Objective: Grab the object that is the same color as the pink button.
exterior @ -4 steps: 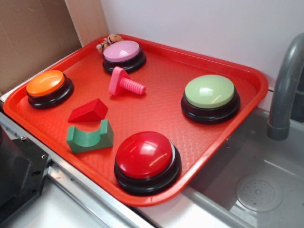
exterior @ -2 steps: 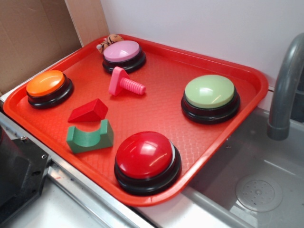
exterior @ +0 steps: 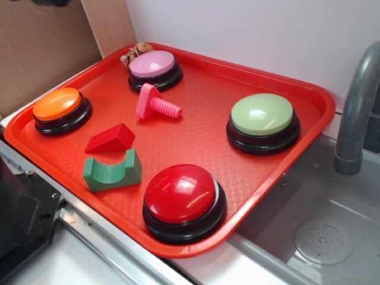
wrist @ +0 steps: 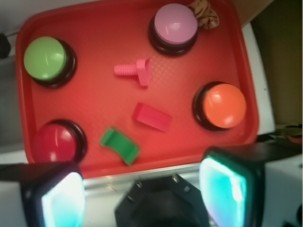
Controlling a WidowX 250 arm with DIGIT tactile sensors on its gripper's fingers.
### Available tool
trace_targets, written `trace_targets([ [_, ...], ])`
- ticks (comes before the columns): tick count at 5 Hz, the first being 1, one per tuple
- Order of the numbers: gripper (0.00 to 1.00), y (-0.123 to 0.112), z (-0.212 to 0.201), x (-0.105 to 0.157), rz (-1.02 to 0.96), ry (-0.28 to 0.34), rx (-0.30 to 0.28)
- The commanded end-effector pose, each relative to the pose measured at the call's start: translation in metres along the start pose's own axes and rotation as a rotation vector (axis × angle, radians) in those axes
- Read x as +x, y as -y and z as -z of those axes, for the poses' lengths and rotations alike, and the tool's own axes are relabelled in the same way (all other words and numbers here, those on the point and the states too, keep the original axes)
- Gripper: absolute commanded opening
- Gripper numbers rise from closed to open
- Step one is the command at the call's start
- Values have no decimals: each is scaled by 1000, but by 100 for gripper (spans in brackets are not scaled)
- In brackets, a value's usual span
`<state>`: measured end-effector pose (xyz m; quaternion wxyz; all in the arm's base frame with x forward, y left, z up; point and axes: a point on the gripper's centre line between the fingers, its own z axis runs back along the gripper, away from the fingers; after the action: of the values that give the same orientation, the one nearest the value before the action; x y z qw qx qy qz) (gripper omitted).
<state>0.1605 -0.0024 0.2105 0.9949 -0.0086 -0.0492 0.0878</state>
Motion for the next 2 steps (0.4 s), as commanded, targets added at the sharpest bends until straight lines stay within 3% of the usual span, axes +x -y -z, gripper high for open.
trace_targets([
  [1,100,-23,66,51,-87,45,60],
  [2,100,-18,96,64,-42,42,33],
])
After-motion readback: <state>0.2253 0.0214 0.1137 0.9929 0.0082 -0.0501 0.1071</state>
